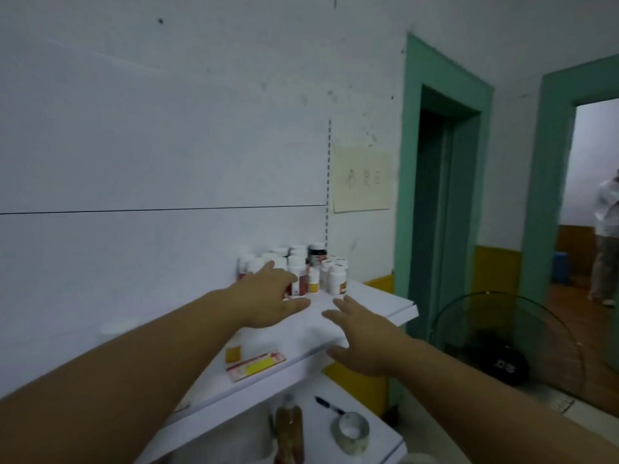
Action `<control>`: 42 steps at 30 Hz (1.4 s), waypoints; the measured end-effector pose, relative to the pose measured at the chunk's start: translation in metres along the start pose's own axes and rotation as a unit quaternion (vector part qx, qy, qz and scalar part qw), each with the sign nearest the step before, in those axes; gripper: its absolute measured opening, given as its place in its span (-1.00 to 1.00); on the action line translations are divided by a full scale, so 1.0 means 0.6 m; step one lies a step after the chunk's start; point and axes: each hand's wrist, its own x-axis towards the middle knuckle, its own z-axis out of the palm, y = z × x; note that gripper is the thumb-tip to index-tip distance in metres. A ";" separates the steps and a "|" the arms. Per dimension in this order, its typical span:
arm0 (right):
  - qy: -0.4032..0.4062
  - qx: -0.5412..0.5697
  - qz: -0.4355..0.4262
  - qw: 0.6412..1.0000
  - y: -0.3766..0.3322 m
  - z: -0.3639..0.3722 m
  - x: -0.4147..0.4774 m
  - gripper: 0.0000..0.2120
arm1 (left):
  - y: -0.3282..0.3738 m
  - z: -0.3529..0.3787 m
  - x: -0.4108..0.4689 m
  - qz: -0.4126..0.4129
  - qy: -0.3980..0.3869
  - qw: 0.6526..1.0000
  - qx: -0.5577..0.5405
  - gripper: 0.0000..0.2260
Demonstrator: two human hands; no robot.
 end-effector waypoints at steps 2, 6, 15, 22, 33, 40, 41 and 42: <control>-0.016 -0.004 0.022 1.000 0.044 0.013 0.013 -0.36 | 0.022 0.029 0.062 0.008 -0.010 1.000 -0.017 -0.44; -0.035 -0.019 0.065 0.997 0.131 0.008 0.050 -0.37 | 0.054 0.078 0.183 0.037 0.014 0.998 -0.055 -0.43; -0.007 -0.006 0.091 0.996 0.284 0.008 0.166 -0.42 | 0.023 0.194 0.393 -0.043 0.096 0.983 -0.153 -0.46; 0.021 0.074 0.035 0.996 0.359 0.065 0.319 -0.47 | 0.038 0.245 0.446 -0.119 0.191 0.955 -0.194 -0.33; 0.091 0.387 0.104 0.912 0.409 0.149 0.500 -0.44 | 0.040 0.325 0.471 -0.206 0.192 0.921 -0.271 -0.31; 0.066 0.421 0.085 0.901 0.419 0.154 0.514 -0.62 | 0.049 0.309 0.484 -0.234 0.222 0.901 -0.290 -0.47; 0.070 0.424 0.079 0.899 0.419 0.152 0.511 -0.63 | 0.052 0.308 0.483 -0.235 0.224 0.902 -0.286 -0.49; 0.080 0.436 0.071 0.894 0.419 0.150 0.508 -0.64 | 0.054 0.307 0.482 -0.233 0.228 0.901 -0.286 -0.50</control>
